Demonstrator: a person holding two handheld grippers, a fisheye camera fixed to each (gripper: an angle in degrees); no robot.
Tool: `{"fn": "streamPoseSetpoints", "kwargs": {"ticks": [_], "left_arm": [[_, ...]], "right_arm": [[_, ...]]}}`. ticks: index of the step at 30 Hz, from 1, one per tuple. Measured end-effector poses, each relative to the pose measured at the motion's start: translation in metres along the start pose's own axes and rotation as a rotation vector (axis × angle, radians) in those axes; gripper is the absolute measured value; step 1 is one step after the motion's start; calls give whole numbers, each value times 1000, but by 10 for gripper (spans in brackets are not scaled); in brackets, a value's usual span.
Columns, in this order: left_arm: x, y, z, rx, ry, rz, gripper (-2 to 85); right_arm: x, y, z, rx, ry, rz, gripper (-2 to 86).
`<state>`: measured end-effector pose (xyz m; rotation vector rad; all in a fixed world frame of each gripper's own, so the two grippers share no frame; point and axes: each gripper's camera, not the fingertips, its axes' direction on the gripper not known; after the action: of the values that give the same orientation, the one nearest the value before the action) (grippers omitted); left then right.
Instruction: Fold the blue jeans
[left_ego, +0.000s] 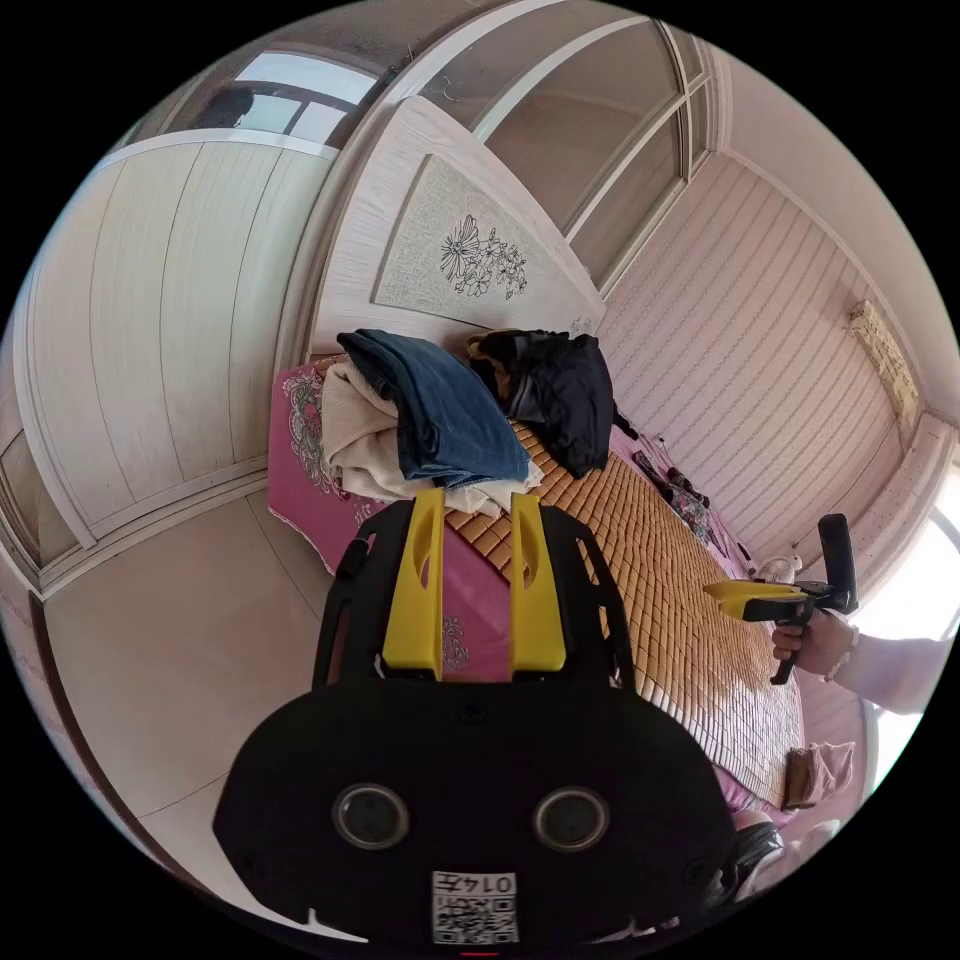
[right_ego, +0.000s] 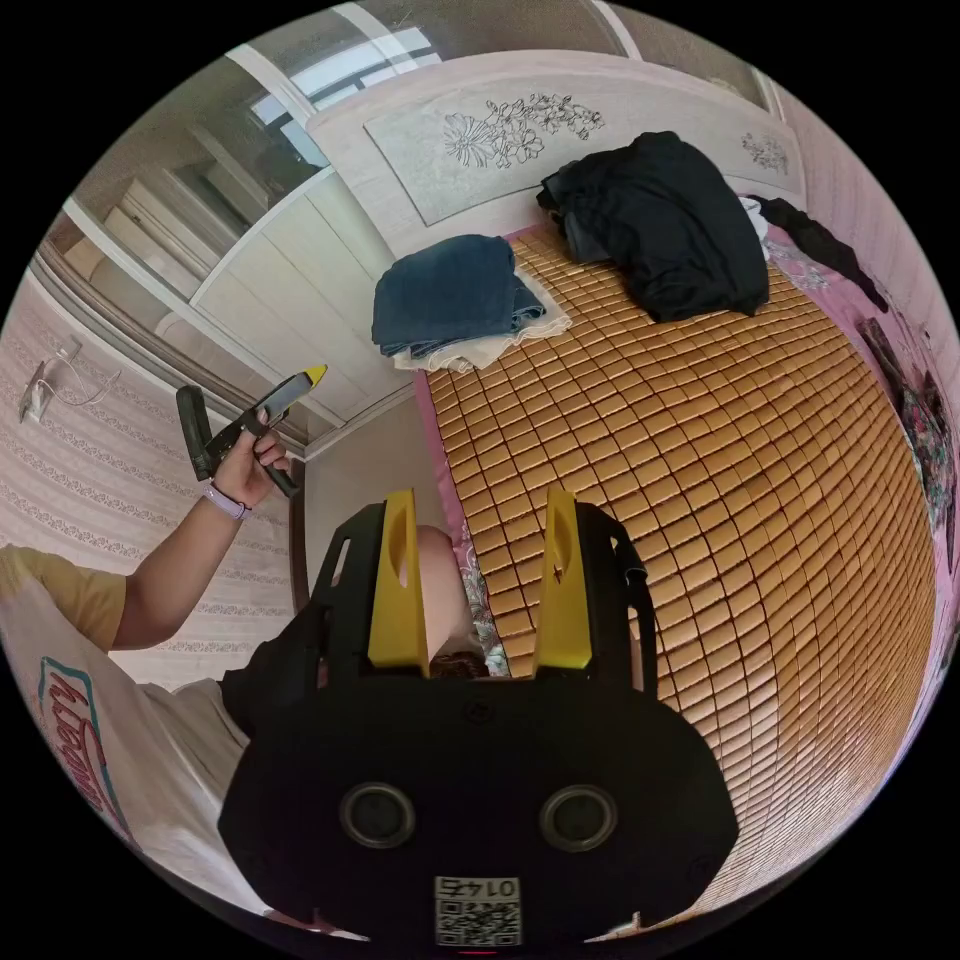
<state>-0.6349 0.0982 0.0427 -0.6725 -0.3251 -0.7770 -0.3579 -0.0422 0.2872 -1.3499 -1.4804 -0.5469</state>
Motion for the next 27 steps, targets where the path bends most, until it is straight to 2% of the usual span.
{"fn": "streamPoseSetpoints", "kwargs": {"ticks": [5, 7, 9, 13, 17, 20, 23, 27], "left_arm": [[-29, -75, 25, 31, -22, -11, 110], [-44, -99, 42, -42, -48, -41, 116], [-60, -123, 57, -147, -165, -81, 105], [-63, -143, 44, -153, -198, 62, 57], [-77, -166, 23, -162, -112, 96, 0], [-93, -186, 15, -181, -27, 66, -2], [-107, -198, -1, -116, 134, -4, -4], [-97, -225, -19, -74, 198, 78, -6]], "right_arm": [[8, -96, 30, 14, 2, -64, 166], [24, -136, 43, 33, -92, -8, 166], [40, -162, 55, 44, -180, 65, 166], [80, -206, 80, 115, -407, 263, 169], [105, -231, 108, 110, -472, 436, 177], [113, -250, 120, 157, -534, 496, 184], [127, -263, 126, 147, -579, 565, 180], [154, -265, 122, 140, -733, 586, 164]]}}
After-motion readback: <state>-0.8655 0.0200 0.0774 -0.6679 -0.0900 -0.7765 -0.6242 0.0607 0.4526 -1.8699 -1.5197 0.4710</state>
